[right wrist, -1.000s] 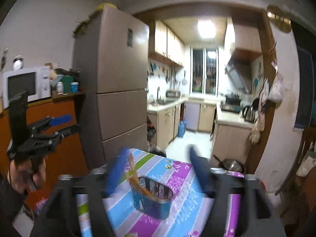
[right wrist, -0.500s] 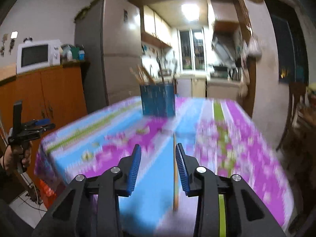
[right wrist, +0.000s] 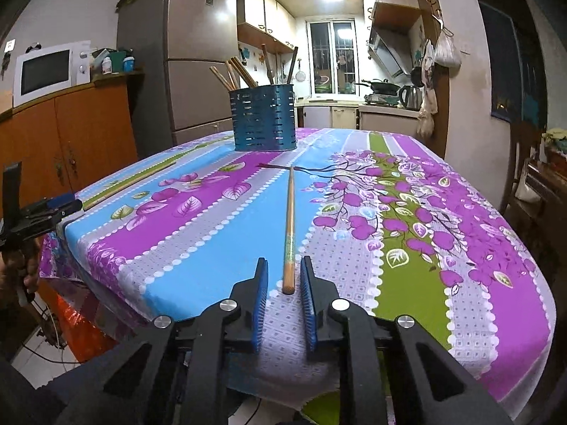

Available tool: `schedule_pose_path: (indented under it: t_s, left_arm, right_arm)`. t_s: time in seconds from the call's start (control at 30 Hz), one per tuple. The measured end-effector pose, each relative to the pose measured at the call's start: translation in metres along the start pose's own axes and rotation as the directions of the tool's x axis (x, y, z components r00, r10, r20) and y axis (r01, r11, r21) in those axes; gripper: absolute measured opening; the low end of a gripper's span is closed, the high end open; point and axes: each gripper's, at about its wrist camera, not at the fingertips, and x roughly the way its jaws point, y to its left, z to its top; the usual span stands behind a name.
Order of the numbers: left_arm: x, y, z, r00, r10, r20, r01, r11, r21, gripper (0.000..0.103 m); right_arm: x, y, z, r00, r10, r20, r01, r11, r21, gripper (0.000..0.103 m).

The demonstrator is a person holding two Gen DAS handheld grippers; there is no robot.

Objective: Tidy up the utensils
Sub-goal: 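Lower the right gripper onto the last bamboo chopstick and close on it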

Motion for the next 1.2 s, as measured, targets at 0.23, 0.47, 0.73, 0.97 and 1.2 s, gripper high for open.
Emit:
schedule_pose_path:
  t_s: [0.23, 0.47, 0.73, 0.97, 1.2]
  left_arm:
    - [0.006, -0.005, -0.005, 1.000, -0.016, -0.016, 0.016, 1.000, -0.002, 0.031]
    - [0.016, -0.011, -0.003, 0.999, -0.036, -0.015, 0.036, 0.999, -0.009, 0.020]
    - [0.015, -0.010, -0.007, 0.999, -0.034, 0.008, 0.034, 0.999, -0.033, 0.021]
    - [0.017, -0.008, -0.006, 1.000, -0.012, 0.009, 0.013, 0.999, -0.047, 0.010]
    - [0.011, -0.010, 0.001, 1.000, -0.017, 0.004, 0.017, 0.999, -0.046, 0.005]
  right_arm:
    - [0.002, 0.001, -0.002, 1.000, 0.017, 0.017, -0.017, 1.000, 0.005, 0.017]
    - [0.006, 0.002, 0.000, 0.999, 0.022, 0.023, -0.023, 1.000, 0.009, 0.017]
    - [0.004, 0.001, -0.003, 0.999, 0.036, 0.032, -0.036, 0.999, 0.001, 0.017]
    - [0.003, 0.004, -0.004, 0.999, 0.016, 0.039, -0.016, 1.000, 0.008, 0.016]
    - [0.001, 0.006, -0.003, 0.999, 0.010, 0.049, -0.011, 1.000, 0.020, 0.008]
